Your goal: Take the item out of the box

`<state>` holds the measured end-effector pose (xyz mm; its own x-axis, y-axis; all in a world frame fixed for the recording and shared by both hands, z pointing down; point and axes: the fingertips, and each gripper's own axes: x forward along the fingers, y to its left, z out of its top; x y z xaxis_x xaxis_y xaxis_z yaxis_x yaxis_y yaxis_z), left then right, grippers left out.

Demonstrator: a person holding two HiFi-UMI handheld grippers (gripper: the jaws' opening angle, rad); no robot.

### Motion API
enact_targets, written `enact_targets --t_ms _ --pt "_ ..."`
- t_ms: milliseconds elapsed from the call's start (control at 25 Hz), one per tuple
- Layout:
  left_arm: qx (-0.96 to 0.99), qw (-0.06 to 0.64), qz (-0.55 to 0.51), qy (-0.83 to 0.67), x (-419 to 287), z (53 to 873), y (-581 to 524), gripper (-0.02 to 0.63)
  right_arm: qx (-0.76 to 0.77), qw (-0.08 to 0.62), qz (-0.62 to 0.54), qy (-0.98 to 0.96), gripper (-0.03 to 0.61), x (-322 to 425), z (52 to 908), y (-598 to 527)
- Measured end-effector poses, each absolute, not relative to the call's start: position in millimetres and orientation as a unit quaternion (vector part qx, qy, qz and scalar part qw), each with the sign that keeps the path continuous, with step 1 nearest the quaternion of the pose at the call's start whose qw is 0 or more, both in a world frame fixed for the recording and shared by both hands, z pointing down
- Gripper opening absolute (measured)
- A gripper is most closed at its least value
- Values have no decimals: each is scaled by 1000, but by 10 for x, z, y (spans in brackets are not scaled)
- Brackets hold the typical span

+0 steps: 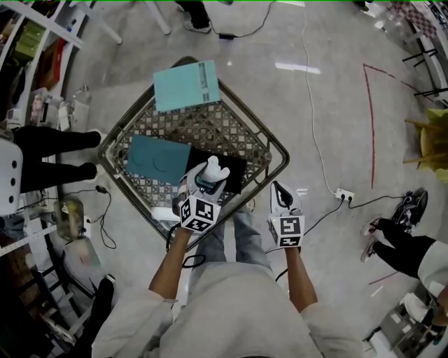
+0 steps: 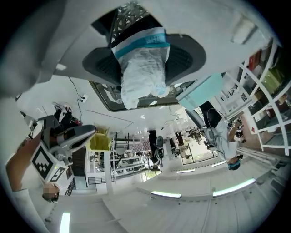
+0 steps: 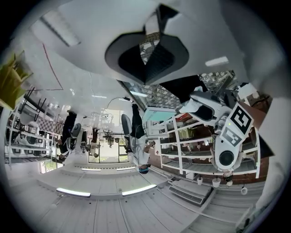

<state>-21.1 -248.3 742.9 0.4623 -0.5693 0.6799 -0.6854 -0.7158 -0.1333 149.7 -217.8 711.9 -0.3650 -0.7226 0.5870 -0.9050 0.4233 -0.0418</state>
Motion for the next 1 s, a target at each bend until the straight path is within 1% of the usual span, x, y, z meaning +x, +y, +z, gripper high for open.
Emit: enact_targets --t_ms 200,560,1000 --pt "859 104 291 -407 -264 7107 -2548 313 504 249 180 -807 -2 1496 7064 -2196" --pt "865 150 195 -437 -253 6768 -2570 313 508 244 167 -809 -2 1491 6912 -2255" --pt "866 137 150 -457 -291 6179 -2732 312 526 213 126 -814 -2 1531 6416 -2437"
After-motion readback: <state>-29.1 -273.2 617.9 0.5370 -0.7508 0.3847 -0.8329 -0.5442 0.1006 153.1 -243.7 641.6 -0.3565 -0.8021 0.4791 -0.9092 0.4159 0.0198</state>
